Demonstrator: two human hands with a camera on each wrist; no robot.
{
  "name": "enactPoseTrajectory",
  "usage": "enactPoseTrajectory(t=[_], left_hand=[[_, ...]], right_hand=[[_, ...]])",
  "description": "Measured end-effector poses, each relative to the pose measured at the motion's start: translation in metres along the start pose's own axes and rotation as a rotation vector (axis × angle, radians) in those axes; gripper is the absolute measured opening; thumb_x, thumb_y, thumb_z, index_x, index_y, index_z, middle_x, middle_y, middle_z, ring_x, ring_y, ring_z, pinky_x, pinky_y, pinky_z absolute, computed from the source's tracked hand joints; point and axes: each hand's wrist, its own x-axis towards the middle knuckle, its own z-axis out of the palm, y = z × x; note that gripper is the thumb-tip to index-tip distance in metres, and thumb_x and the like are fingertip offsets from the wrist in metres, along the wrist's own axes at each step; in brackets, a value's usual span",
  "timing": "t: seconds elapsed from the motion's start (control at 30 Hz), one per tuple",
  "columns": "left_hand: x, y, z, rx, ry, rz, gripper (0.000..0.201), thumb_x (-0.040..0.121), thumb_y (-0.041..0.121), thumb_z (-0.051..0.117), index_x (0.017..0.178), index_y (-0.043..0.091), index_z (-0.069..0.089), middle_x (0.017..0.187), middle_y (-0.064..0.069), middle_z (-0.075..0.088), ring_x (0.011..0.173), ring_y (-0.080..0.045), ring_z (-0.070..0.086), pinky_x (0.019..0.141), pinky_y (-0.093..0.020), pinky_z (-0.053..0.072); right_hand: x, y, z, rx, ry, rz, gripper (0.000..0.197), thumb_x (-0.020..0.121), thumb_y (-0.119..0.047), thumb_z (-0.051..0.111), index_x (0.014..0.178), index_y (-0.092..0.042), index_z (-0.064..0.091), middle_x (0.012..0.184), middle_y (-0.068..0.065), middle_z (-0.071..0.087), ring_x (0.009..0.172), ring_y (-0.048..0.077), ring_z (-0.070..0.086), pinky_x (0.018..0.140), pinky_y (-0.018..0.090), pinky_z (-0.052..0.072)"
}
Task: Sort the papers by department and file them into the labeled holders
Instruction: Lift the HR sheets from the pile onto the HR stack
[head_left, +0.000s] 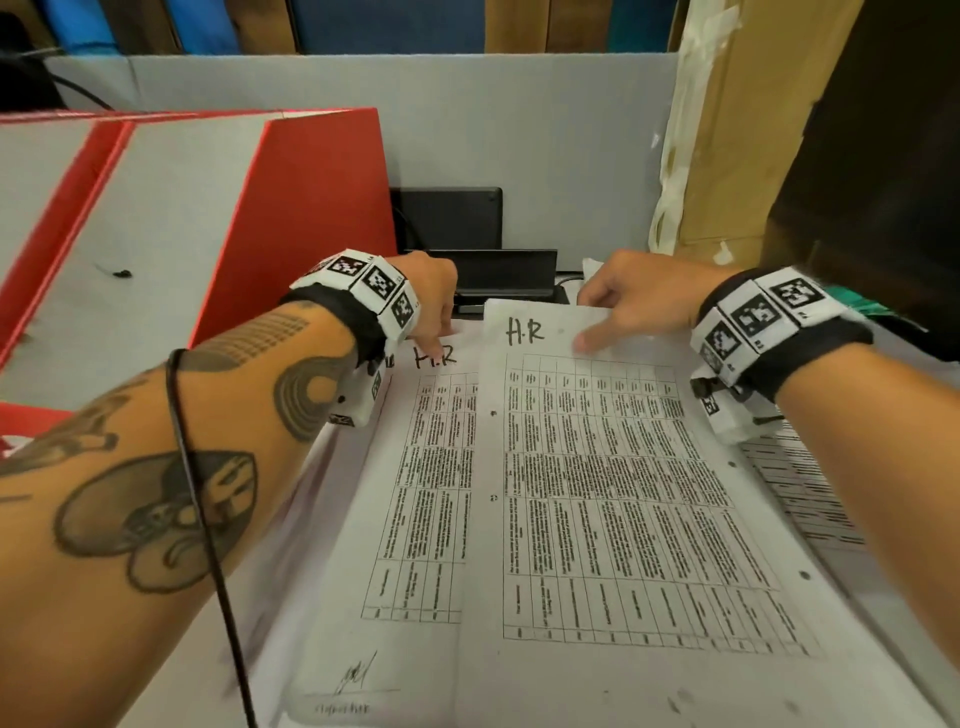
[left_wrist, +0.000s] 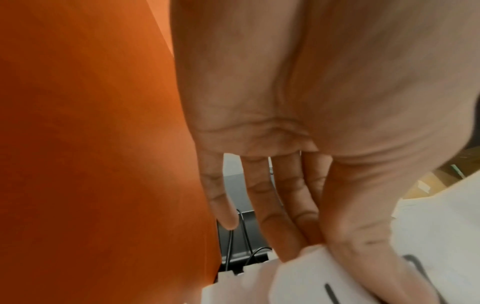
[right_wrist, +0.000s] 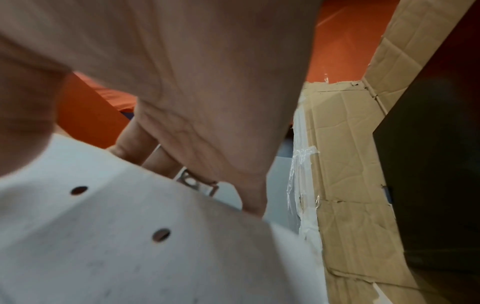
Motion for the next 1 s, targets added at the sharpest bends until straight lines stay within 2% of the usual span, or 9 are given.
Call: enactPoseTrajectory(t=[0.13, 0.3, 0.4, 0.5, 0.63, 0.7, 0.77, 0.83, 1.0], left_hand=[[-0.005, 0.001, -0.003, 0.0, 0.056, -0.01, 0.033, 0.085, 0.031, 0.083, 0.112, 0.013, 0.077, 0.101, -0.002, 0.075, 0.094, -0.025, 0.07, 0.091, -0.042, 0.06], [-0.016, 0.011, -0.015, 0.022, 0.22, -0.041, 0.026, 0.086, 0.033, 0.081, 0.094, 0.014, 0.067, 0.08, -0.003, 0.064, 0.068, -0.022, 0.062, 0.064, -0.038, 0.055], [-0.019, 0.015, -0.019, -0.092, 0.276, 0.061, 0.009, 0.091, 0.022, 0.072, 0.097, 0.018, 0.076, 0.081, 0.001, 0.068, 0.073, -0.02, 0.064, 0.067, -0.034, 0.054], [-0.023, 0.016, -0.024, -0.35, 0.241, 0.209, 0.021, 0.091, 0.014, 0.068, 0.086, 0.031, 0.079, 0.078, 0.015, 0.075, 0.082, -0.007, 0.07, 0.079, -0.024, 0.058], [-0.021, 0.011, -0.023, -0.621, 0.139, 0.206, 0.028, 0.106, 0.033, 0.053, 0.101, 0.025, 0.08, 0.084, 0.008, 0.08, 0.081, -0.009, 0.077, 0.081, -0.028, 0.06], [-0.011, 0.005, -0.016, -0.501, 0.038, 0.13, 0.025, 0.106, 0.029, 0.051, 0.104, 0.023, 0.076, 0.094, 0.004, 0.08, 0.085, -0.014, 0.077, 0.083, -0.034, 0.058], [-0.003, 0.0, -0.009, -0.225, -0.095, 0.082, 0.017, 0.091, 0.032, 0.072, 0.108, 0.029, 0.076, 0.109, 0.006, 0.077, 0.097, -0.016, 0.073, 0.088, -0.034, 0.057], [0.001, -0.002, -0.001, -0.037, -0.218, 0.06, 0.046, 0.077, 0.042, 0.087, 0.119, 0.03, 0.074, 0.115, 0.008, 0.072, 0.105, -0.016, 0.068, 0.095, -0.036, 0.054], [-0.001, -0.001, 0.009, -0.045, -0.122, 0.056, 0.059, 0.075, 0.036, 0.091, 0.125, 0.015, 0.068, 0.111, 0.002, 0.07, 0.102, -0.021, 0.067, 0.085, -0.034, 0.053]], right_hand=[[-0.001, -0.011, 0.006, 0.015, 0.049, -0.048, 0.021, 0.086, -0.037, 0.082, 0.091, -0.018, 0.079, 0.092, 0.005, 0.077, 0.088, 0.023, 0.072, 0.084, 0.044, 0.06], [0.005, -0.025, 0.011, -0.023, 0.199, -0.072, 0.017, 0.084, -0.033, 0.082, 0.089, -0.018, 0.076, 0.1, 0.0, 0.076, 0.091, 0.019, 0.07, 0.082, 0.041, 0.059], [0.007, -0.033, 0.014, 0.016, 0.245, -0.071, 0.012, 0.082, -0.03, 0.084, 0.08, -0.026, 0.073, 0.106, -0.007, 0.076, 0.092, 0.015, 0.07, 0.08, 0.034, 0.058], [0.007, -0.035, 0.015, 0.014, 0.262, -0.071, 0.022, 0.076, -0.025, 0.087, 0.072, -0.019, 0.067, 0.091, 0.001, 0.074, 0.085, 0.021, 0.069, 0.073, 0.034, 0.056], [0.003, -0.02, 0.011, 0.029, 0.207, -0.031, 0.037, 0.069, -0.009, 0.091, 0.084, -0.022, 0.06, 0.092, 0.002, 0.072, 0.087, 0.024, 0.071, 0.075, 0.039, 0.06], [-0.003, -0.01, 0.006, 0.06, 0.174, -0.001, 0.047, 0.069, -0.006, 0.091, 0.099, -0.025, 0.061, 0.099, -0.003, 0.072, 0.091, 0.017, 0.071, 0.076, 0.035, 0.06], [-0.01, -0.005, -0.001, 0.037, 0.144, 0.003, 0.045, 0.073, -0.006, 0.089, 0.106, -0.028, 0.067, 0.099, -0.007, 0.071, 0.092, 0.011, 0.069, 0.078, 0.031, 0.058], [-0.013, -0.001, -0.007, -0.003, 0.129, -0.003, 0.037, 0.075, -0.006, 0.088, 0.105, -0.025, 0.078, 0.096, -0.005, 0.077, 0.09, 0.016, 0.073, 0.085, 0.04, 0.061], [-0.017, -0.001, -0.01, 0.019, 0.107, 0.009, 0.033, 0.078, -0.006, 0.086, 0.106, -0.023, 0.081, 0.095, -0.005, 0.08, 0.087, 0.015, 0.076, 0.085, 0.041, 0.063]])
